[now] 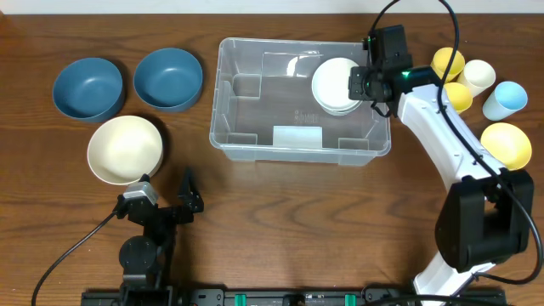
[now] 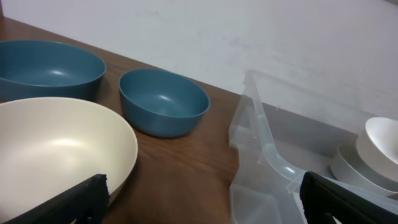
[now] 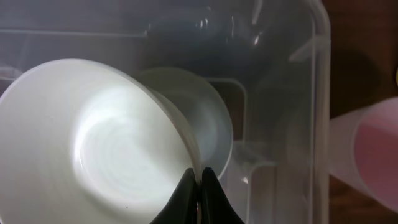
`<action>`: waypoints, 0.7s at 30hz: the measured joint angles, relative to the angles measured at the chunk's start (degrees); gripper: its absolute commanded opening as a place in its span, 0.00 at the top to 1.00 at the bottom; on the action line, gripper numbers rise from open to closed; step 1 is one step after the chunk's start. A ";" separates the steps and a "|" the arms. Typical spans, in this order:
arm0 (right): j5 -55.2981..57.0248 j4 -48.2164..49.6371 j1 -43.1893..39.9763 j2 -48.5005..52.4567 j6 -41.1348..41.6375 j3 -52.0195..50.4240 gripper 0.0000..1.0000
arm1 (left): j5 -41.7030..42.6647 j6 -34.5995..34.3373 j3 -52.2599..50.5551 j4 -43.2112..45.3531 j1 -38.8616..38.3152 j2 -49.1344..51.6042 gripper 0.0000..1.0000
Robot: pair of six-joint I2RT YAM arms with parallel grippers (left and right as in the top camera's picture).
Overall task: Pack container
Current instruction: 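Lift the white bowl and stack it onto the grey bowl in the container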
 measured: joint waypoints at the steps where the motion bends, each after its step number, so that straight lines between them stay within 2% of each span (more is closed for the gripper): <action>1: 0.00 0.61 0.00 0.04 0.00 0.00 0.99 | 0.00 -0.02 0.00 0.00 0.00 0.00 0.02; 5: 0.00 1.84 -0.20 0.04 0.42 0.00 0.96 | 0.00 -0.02 0.00 0.00 0.00 0.00 0.02; 6: 0.00 1.86 -0.35 0.04 0.61 0.00 0.89 | 0.00 -0.02 0.00 0.00 0.00 0.00 0.02; 8: 0.07 1.90 -0.61 0.04 1.09 0.00 0.65 | 0.00 0.00 0.00 0.00 0.00 0.00 0.02; 9: 0.11 1.92 -0.79 0.04 1.31 0.00 0.58 | 0.02 -0.02 0.00 0.00 0.00 0.00 0.02; 10: 0.17 1.90 -0.92 0.04 1.33 0.00 0.55 | 0.02 -0.02 0.00 0.00 0.00 0.00 0.02; 16: 0.04 1.55 -0.98 0.04 1.38 0.00 0.54 | 0.00 -0.02 0.00 0.00 0.00 0.00 0.02; 21: -2.36 0.00 -0.96 0.04 1.18 0.04 0.57 | 0.00 -0.02 0.00 0.00 0.00 0.00 0.02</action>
